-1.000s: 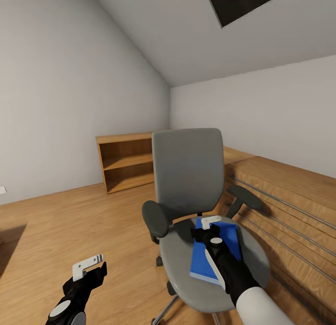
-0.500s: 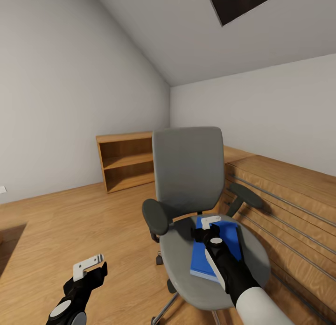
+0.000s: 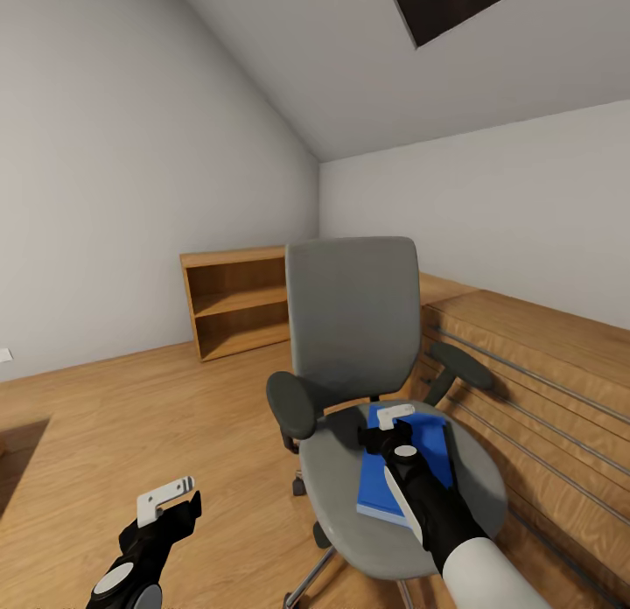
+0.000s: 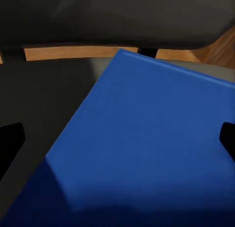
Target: In the bedroom, organize the workspace by keeping the computer under the desk, ensuring the monitor is on the desk, placing the keyboard on the desk next to the monitor, placing the mouse on the desk next to the keyboard, moving the folder from the swivel chair onto the desk next to the mouse, stacking the notebook on top of the folder with the pen on top of the notebook, and positioning the swivel chair next to the desk.
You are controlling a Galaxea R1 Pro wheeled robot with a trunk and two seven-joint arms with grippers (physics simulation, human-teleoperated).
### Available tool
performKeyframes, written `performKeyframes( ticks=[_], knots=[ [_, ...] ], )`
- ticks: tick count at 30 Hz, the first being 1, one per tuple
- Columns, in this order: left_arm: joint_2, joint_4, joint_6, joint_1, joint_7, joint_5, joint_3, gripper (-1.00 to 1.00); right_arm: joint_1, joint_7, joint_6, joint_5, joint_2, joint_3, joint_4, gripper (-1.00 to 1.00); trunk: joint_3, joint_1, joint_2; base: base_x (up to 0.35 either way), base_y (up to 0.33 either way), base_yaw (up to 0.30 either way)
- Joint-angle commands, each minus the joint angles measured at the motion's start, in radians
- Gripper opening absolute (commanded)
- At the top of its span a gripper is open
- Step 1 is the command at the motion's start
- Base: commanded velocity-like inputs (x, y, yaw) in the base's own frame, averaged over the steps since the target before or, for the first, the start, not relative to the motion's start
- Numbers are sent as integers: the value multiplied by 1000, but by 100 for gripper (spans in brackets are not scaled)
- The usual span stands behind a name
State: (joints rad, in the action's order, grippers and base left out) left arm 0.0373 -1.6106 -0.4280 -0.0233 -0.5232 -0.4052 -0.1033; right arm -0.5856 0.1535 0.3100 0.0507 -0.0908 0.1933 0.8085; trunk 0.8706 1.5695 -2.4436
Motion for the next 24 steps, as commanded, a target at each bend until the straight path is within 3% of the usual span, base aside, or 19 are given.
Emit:
performKeyframes(
  ticks=[1, 17, 24],
  knots=[
    [1, -2, -1, 0, -9, -9, -2, 100, 0, 4, 8, 5, 0, 3, 1, 100, 4, 4, -7, 0, 0, 0],
    [4, -1, -1, 0, -10, -9, 0, 100, 0, 4, 8, 5, 0, 2, 1, 100, 10, 11, -21, -2, -1, 0],
    [4, 0, 0, 0, -11, -9, 1, 100, 0, 4, 8, 5, 0, 3, 1, 100, 10, 11, -21, -161, -113, 0]
  ],
)
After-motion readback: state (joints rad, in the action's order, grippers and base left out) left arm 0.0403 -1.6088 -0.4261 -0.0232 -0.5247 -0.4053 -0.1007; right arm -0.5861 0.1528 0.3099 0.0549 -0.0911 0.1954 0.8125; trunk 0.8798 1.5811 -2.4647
